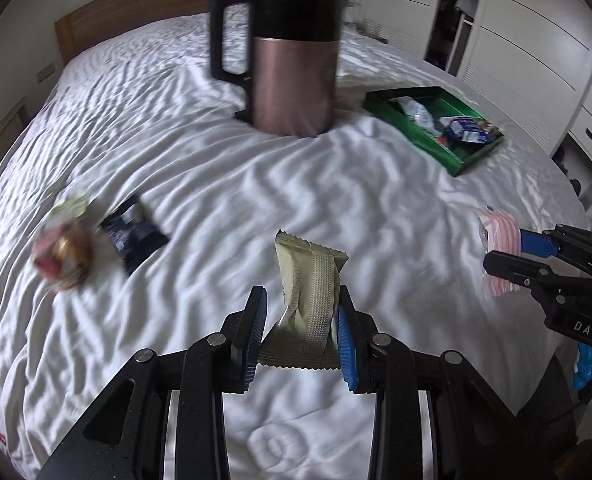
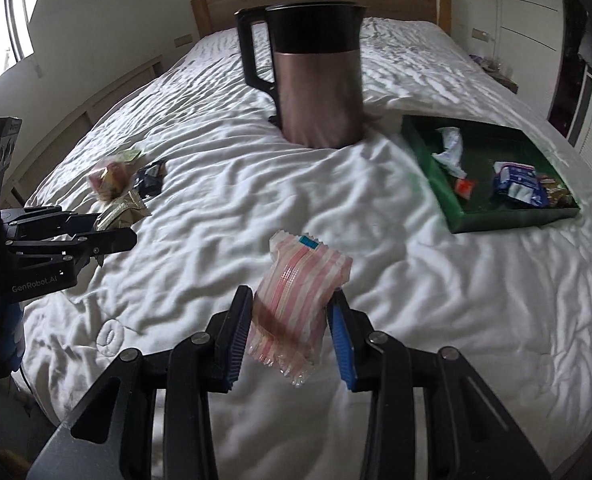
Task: Organize snacks
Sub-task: 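Carry both held packets over the green tray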
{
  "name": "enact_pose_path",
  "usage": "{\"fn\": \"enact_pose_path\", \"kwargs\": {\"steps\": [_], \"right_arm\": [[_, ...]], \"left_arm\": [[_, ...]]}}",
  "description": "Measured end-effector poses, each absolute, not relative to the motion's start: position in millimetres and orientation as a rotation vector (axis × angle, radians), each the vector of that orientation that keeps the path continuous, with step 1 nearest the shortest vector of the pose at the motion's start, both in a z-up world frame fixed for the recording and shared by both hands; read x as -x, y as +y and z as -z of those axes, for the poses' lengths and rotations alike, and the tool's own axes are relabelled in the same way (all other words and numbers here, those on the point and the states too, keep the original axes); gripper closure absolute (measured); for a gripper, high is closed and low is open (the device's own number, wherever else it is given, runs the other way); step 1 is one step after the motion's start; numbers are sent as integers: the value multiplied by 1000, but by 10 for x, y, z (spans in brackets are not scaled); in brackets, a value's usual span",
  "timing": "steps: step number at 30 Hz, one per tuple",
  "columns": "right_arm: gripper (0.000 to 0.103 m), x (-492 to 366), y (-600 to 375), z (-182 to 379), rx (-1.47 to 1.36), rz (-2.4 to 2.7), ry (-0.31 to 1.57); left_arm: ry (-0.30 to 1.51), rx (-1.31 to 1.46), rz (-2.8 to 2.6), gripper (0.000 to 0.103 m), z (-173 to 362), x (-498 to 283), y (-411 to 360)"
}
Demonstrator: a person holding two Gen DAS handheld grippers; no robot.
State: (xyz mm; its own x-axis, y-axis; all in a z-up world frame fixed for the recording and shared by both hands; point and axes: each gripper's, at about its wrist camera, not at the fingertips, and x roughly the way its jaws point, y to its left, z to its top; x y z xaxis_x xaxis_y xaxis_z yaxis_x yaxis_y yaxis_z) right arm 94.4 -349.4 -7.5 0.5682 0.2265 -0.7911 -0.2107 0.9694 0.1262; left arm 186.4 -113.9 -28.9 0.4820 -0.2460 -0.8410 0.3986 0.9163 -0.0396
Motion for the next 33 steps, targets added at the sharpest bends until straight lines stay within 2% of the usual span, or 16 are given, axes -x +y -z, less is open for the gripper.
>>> {"fn": "enact_pose_path", "kwargs": {"steps": [21,33], "right_arm": [[103,-1701,-5104,-380,18,10,724],[103,-2133,-5504,-375,39,68,678]], "left_arm": [[895,-246,573,74,-27,-2717,-3127],[878,-228,609,74,91,-3153,-3762]]}}
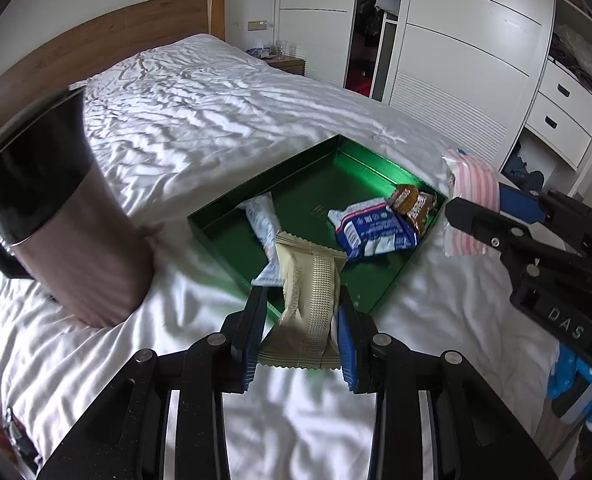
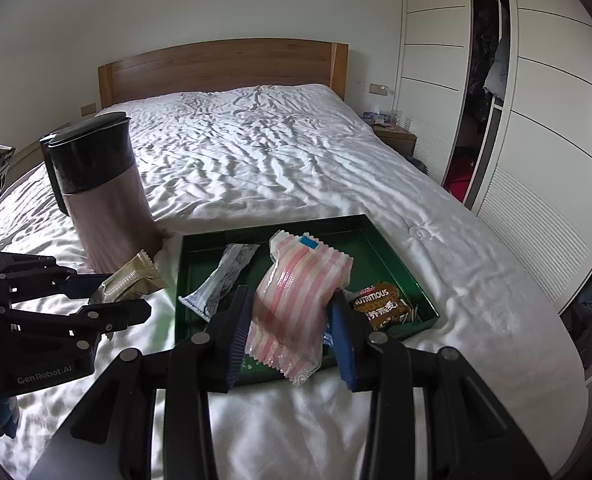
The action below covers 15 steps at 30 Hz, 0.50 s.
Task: Organize snacks
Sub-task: 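Carry both held packets over the green tray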
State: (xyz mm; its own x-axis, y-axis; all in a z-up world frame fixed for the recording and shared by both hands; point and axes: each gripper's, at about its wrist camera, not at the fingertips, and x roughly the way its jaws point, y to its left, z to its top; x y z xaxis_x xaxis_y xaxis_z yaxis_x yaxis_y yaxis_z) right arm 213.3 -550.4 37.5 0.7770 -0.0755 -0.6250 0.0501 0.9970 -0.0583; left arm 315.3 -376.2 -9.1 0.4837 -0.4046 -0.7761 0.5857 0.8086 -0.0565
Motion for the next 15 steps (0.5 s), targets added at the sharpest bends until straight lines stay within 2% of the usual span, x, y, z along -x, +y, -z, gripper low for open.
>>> {"fn": "enact_pose_path", "kwargs": {"steps": [15], "right_arm": [[103,-2420,-5583,-145,70,96,691]], "left_arm": [[873,-227,623,74,262,-3419,-4097]]}}
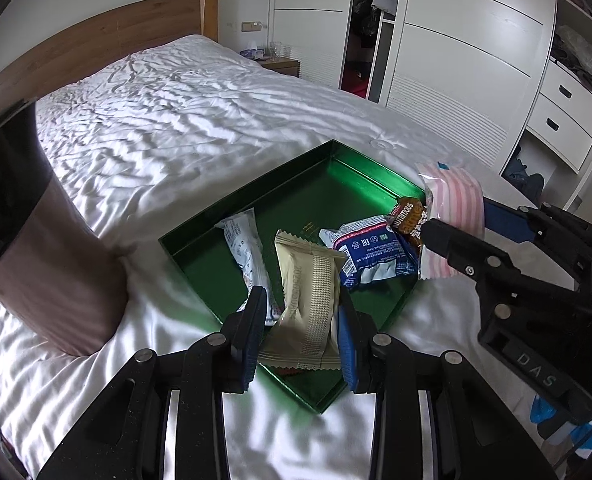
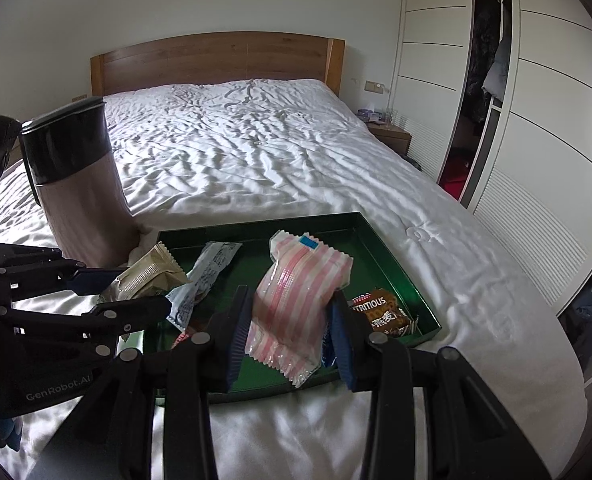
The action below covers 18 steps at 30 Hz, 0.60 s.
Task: Organize snacks
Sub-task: 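Carry both held packets over the green tray, then lower the beige bar into the tray with the left tool while the right tool releases the pink packet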
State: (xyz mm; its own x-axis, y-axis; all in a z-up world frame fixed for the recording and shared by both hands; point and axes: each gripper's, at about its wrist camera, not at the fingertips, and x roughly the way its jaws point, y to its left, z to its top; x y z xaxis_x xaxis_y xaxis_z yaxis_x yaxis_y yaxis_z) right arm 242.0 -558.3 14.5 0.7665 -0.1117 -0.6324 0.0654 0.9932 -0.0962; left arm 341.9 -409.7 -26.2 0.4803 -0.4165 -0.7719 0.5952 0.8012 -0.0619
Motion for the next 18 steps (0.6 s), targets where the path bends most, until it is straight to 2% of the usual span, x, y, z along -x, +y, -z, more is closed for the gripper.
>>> {"fn": "enact_pose_path", "kwargs": {"steps": [18], "right_arm": [[103,-2702,-5623,198,110,142,725]], "left_arm": [[907,-249,599,74,596,-3580,-4209]]}}
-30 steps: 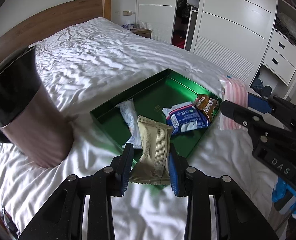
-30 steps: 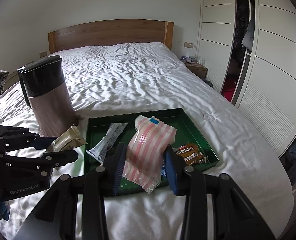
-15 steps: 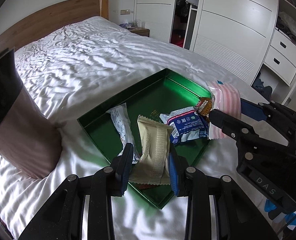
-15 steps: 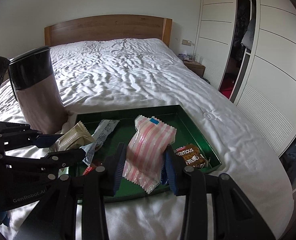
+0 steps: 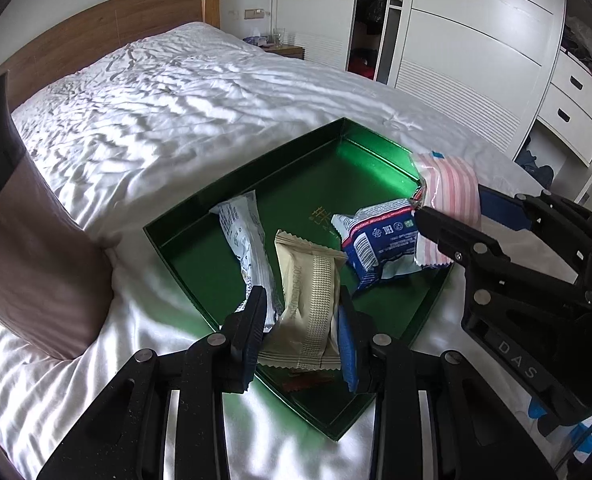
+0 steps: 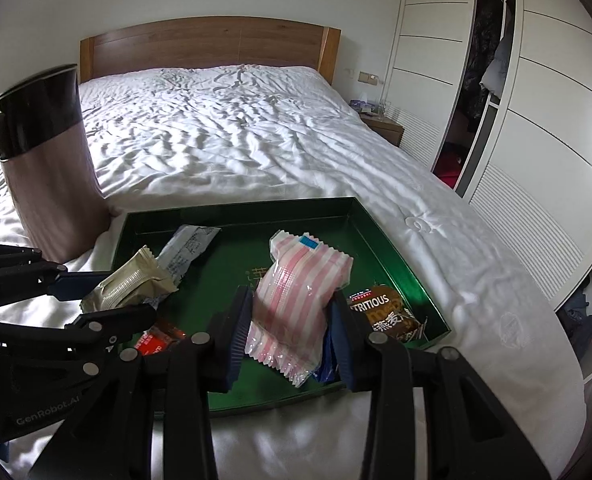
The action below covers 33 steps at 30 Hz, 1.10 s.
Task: Organize snacks
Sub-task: 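Lower the beige bar into the tray with the left tool while the right tool releases the pink packet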
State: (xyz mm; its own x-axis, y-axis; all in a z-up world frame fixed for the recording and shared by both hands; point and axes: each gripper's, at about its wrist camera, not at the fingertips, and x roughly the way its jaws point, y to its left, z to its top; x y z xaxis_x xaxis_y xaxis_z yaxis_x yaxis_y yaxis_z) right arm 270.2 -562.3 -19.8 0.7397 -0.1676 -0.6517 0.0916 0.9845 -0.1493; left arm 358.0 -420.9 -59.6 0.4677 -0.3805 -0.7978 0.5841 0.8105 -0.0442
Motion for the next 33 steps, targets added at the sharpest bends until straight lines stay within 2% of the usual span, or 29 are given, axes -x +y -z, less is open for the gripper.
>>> {"fn": "enact_pose_path", "kwargs": {"steps": [33], "right_arm": [[103,-2863,-5629,502,126,164,773]], "left_arm": [[917,-295,600,74,849,-3581,-4287]]}}
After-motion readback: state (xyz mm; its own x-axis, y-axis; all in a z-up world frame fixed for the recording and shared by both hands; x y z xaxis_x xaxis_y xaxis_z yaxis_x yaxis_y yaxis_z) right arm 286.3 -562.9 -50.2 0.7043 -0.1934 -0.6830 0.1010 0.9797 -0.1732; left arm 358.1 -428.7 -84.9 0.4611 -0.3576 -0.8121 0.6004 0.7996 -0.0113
